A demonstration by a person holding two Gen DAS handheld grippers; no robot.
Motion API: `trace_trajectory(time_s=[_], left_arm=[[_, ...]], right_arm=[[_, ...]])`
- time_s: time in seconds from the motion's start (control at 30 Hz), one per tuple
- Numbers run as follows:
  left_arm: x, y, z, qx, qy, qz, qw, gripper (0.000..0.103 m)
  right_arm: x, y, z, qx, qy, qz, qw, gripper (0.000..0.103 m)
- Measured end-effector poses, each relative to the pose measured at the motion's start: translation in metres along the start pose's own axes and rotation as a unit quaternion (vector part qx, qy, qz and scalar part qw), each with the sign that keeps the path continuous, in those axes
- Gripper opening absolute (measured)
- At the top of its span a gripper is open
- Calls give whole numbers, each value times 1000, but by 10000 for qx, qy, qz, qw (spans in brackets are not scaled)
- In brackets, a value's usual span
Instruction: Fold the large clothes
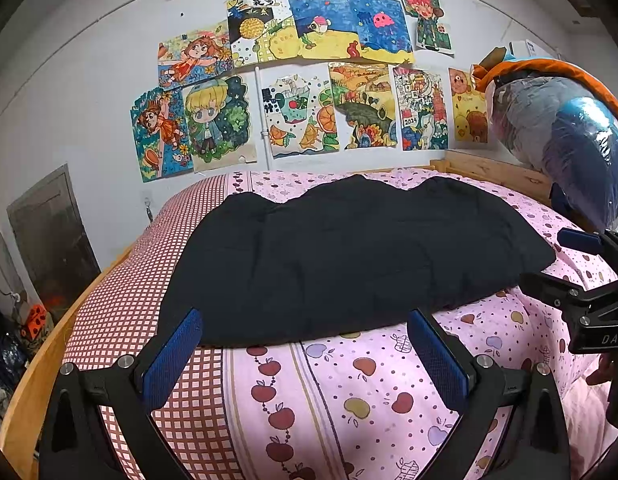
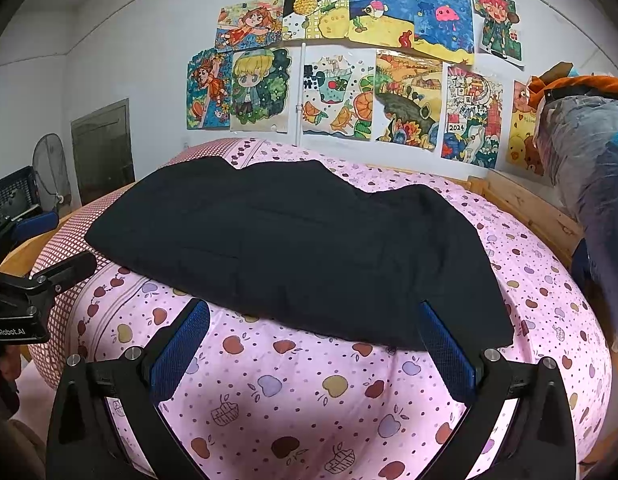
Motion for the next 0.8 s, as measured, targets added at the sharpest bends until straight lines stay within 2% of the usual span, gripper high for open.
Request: trace_trajectory(time_s=[0.8], left_arm=[[0, 0, 0, -24, -8, 2, 10000, 103]], right_arm=[[-1, 0, 2, 1, 50, -59, 10000, 101]])
Point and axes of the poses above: each gripper's, at about its wrist camera, not at the fingertips, and x roughly against the way its jaws point, y to its left, z to its underside, the point moved 3 cm from there along -x, roughly the way its jaws point, and after that the axes turned 3 degrees about -z, right-handed, at the moved point
